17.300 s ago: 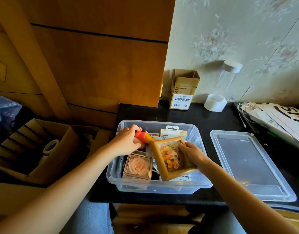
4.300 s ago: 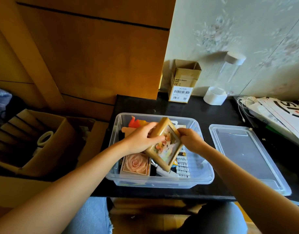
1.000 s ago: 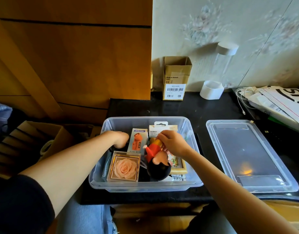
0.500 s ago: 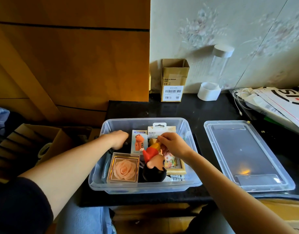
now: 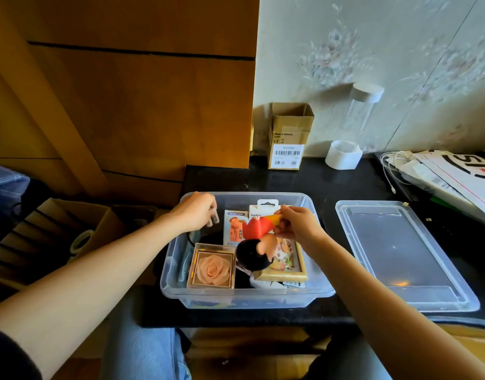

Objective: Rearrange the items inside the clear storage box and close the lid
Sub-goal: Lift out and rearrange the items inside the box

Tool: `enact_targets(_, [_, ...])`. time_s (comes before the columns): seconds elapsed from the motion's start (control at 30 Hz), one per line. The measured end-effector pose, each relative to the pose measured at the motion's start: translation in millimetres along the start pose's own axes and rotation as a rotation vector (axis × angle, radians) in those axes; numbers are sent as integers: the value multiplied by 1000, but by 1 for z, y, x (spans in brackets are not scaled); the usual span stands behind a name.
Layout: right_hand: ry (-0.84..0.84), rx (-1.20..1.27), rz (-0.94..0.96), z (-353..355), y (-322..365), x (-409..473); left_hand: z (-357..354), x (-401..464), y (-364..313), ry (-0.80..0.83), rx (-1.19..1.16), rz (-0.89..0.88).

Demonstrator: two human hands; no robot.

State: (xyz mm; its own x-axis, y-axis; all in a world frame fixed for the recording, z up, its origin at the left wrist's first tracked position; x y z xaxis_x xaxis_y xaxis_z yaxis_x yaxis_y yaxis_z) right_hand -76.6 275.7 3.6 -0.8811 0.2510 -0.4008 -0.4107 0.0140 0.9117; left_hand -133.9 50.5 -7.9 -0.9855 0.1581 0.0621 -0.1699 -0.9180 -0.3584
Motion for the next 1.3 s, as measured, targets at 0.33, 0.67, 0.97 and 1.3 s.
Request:
enact_targets(0.33, [95,210,-123,-56,-5,-19,67,-10,0,-421,-301,54])
enact_targets(0.67, [-132,-649,549,-43,13,-19,67,-23,-31,-267,-622,-54])
enact_targets(0.97, [193,-768,664,-21,20,-41,15,-34,-84,-70,-614,-146])
enact_targets(1.3, [43,-1121,481,30,-15,-20,-29,-35,-106,143,-55,-63])
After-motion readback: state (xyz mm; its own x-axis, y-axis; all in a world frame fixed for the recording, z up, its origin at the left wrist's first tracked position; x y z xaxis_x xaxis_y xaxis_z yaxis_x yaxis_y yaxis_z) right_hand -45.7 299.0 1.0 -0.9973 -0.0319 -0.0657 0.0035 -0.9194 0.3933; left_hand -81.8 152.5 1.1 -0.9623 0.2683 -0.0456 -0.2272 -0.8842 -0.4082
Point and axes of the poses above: each hand's wrist, its own x-axis towards the middle knuckle, its own z-axis out of the back of the hand, y = z × x, the point moved 3 cm from there along x, towards the middle knuckle, and after that the axes turned 11 degrees about -y, right-handed, at the moved point
